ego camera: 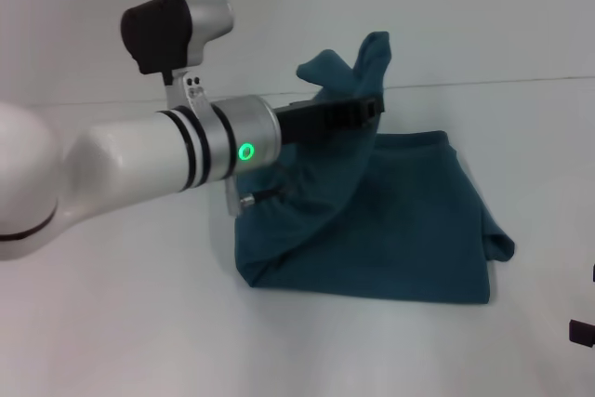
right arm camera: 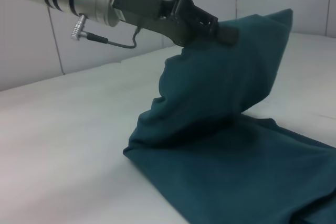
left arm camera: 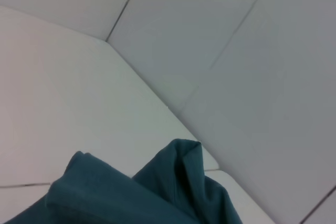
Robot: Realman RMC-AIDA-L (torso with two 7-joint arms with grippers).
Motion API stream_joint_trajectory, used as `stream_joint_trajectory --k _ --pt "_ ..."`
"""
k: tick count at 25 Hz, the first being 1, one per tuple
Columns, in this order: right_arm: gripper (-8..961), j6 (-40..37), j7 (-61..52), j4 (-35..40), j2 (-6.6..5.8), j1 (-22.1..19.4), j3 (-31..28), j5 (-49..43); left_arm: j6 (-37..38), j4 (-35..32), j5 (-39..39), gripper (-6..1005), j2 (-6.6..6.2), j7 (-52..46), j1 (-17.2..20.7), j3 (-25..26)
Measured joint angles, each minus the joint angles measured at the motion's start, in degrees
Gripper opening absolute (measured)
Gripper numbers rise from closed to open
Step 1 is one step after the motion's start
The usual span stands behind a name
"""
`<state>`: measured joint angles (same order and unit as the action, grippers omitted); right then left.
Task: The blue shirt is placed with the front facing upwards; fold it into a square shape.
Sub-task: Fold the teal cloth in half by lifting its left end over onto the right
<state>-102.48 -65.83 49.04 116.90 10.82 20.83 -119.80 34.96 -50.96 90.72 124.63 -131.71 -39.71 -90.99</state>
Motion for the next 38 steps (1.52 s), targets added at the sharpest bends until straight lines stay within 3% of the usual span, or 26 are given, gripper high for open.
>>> stream_joint_trajectory --k 12,22,38 --pt "925 1.64 0.61 -1.44 -0.06 0.42 0.00 -0.77 -9.40 3.20 -7.00 70 0.00 0.13 -3.38 -9.39" --pt "924 2.55 0.62 -1.43 0.00 0.18 0.01 -0.79 -13.45 5.47 -9.88 71 0.00 0.41 -4.92 -12.81" --pt "923 3.70 0.62 -1.50 0.17 0.58 0.09 -1.39 -13.52 4.75 -13.08 221 0.00 0.57 -6.87 -15.84"
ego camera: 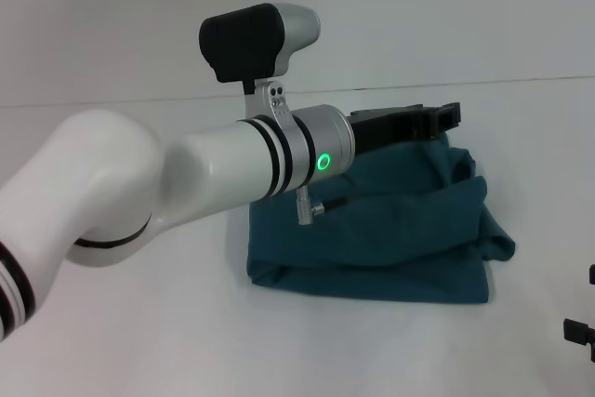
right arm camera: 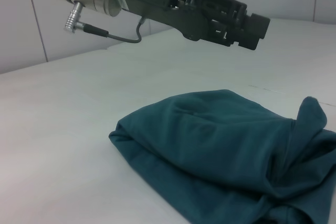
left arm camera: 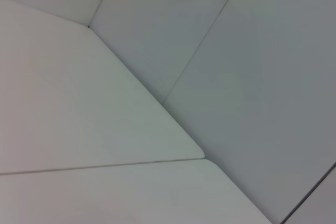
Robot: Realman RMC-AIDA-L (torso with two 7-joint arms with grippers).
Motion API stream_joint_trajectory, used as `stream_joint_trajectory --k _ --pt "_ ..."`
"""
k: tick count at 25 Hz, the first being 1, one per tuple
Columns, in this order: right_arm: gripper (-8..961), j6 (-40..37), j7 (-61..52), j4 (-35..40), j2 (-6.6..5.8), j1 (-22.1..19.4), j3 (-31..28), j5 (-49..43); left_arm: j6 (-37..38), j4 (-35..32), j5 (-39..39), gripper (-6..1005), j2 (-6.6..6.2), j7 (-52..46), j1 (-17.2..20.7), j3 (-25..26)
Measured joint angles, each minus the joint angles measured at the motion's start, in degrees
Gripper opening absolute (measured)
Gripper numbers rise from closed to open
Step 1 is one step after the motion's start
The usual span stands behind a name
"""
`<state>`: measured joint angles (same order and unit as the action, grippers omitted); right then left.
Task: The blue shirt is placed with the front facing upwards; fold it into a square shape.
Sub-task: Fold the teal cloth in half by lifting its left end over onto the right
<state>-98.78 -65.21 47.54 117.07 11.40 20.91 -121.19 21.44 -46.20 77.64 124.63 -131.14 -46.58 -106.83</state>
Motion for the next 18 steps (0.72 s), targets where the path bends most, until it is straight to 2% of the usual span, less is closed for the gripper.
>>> stream_joint_trajectory --k 1,6,12,14,18 --pt "922 0.00 0.00 0.00 0.03 0.01 0.00 -0.01 -0.05 -0.03 -0.01 230 0.00 0.01 -0.01 0.09" --pt "921 0.07 -0.15 -0.39 0.08 0.09 -0.07 -0.01 -0.06 0.19 -0.04 460 0.00 1.78 -0.08 0.75" --pt "920 1.04 -0.56 -1.23 0.14 1.25 -0.21 0.36 1.82 1.40 0.17 668 -0.08 8.46 0.41 3.10" --pt "920 1.17 -0.65 -1.27 0.20 1.84 -0.85 0.38 3.09 1.63 0.13 872 -0.13 10.41 0.78 4.53" --pt "919 1.25 -1.85 -1.32 0.31 3.14 -2.60 0.40 5.09 1.89 0.15 872 -0.19 11.85 2.19 8.70"
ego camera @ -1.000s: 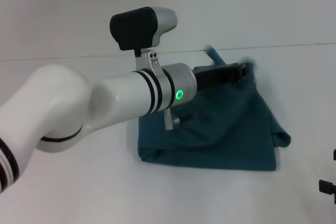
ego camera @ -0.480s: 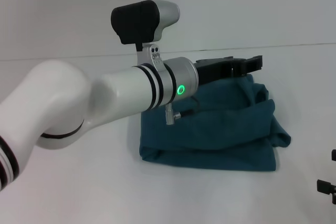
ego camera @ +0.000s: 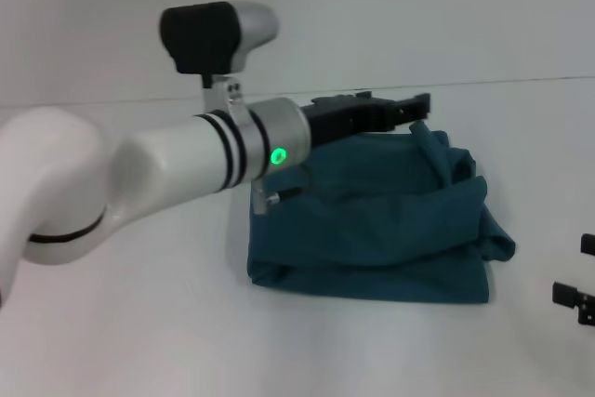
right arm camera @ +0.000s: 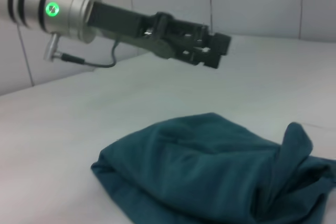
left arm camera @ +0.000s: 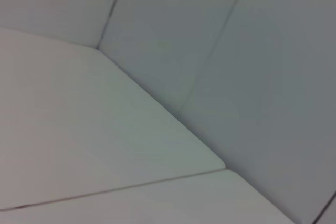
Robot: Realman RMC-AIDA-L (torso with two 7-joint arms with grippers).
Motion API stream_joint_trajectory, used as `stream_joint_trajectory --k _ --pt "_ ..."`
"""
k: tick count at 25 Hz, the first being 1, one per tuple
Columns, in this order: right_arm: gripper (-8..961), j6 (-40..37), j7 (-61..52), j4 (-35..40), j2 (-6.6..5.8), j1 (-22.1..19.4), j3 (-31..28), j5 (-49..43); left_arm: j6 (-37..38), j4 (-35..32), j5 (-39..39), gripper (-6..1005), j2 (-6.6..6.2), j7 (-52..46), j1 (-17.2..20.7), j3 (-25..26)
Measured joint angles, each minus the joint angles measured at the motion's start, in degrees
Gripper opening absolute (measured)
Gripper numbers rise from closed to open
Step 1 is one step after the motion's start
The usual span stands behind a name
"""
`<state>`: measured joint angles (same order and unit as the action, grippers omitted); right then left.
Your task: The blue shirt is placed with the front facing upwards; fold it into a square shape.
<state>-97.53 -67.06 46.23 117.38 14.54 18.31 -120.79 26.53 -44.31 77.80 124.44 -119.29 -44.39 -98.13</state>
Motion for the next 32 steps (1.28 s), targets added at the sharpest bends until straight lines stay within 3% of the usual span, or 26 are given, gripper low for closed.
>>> stream_joint_trajectory --k 7,11,17,18,27,32 --pt "917 0.01 -1.07 0.00 0.04 0.63 -2.34 0.01 7.55 2.74 0.43 873 -0.43 1.48 1.89 9.86" --pt "916 0.04 -1.37 0.00 0.04 0.65 -2.67 0.02 9.12 7.34 1.26 872 -1.56 1.20 1.84 13.76" --pt "915 0.13 -1.69 0.00 0.00 0.70 -2.77 0.02 11.11 10.01 9.04 863 -2.52 -2.94 1.52 19.18" --pt "915 0.14 -1.70 0.00 -0.01 0.78 -2.78 0.03 11.11 10.14 13.78 861 -2.58 -5.01 1.51 21.83" --pt "913 0.24 -1.76 0.00 0.05 1.31 -2.89 -0.07 12.46 10.45 24.39 862 -3.18 -11.63 1.50 25.23" --pt "912 3.76 -4.95 0.00 0.05 2.89 -3.18 -0.10 13.66 9.62 25.95 862 -2.79 -11.78 1.70 25.16"
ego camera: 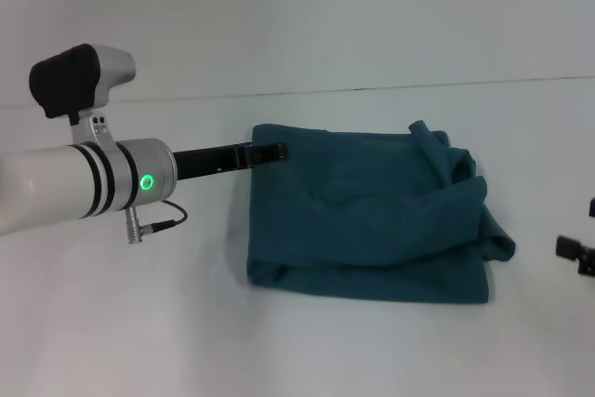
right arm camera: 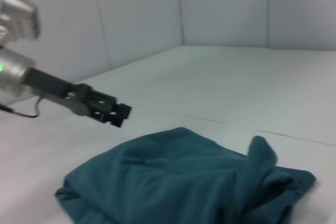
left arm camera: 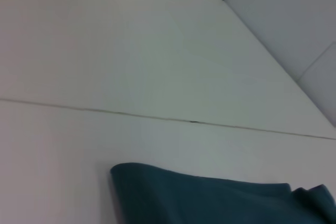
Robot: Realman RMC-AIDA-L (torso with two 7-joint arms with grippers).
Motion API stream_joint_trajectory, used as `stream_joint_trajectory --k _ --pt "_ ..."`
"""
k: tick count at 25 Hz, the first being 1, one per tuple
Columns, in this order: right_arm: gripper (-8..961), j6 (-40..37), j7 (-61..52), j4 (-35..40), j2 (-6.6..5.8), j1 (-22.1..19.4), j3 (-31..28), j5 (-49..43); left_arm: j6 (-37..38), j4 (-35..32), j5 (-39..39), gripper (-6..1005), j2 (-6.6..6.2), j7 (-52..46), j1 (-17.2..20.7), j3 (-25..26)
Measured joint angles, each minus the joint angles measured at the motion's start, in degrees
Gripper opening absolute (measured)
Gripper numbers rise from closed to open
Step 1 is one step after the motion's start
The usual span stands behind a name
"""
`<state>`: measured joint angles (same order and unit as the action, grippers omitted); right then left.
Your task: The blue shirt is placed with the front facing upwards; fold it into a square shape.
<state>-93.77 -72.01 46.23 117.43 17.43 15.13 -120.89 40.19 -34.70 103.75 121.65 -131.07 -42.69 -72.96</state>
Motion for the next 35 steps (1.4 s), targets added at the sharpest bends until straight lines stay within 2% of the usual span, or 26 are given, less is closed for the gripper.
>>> stream_joint_trajectory --k 5,10,16,19,25,30,35 --pt "911 5.73 -3.34 -0.10 0.60 3.83 0.33 -0.14 0.58 -2.16 -0.04 861 0.64 4.22 0.57 0.03" --pt "910 8.87 -7.71 -0.79 0.85 7.52 2.76 -0.24 0.78 -5.66 -0.31 861 1.95 9.52 2.45 0.15" --pt "908 15.25 -13.27 -0.68 0.56 10.96 4.22 -0.74 0.83 -8.80 -0.49 861 2.16 10.84 5.04 0.86" --pt "908 19.20 -15.44 -0.80 0.47 12.45 7.54 -1.60 0.89 -8.84 -0.51 862 2.20 11.20 5.20 0.96" --pt "907 25.83 -18.48 -0.86 1.60 14.56 16.18 -1.75 0.93 -8.82 -0.57 862 2.28 11.92 5.37 0.88" --pt "905 30.96 -20.24 -2.96 1.93 14.67 22.95 -1.91 0.95 -8.77 -0.57 862 2.30 12.24 5.42 0.70" --pt "904 32.53 -21.34 -6.09 1.90 13.92 25.99 -3.11 0.94 -8.66 -0.57 862 2.40 12.53 5.51 0.75"
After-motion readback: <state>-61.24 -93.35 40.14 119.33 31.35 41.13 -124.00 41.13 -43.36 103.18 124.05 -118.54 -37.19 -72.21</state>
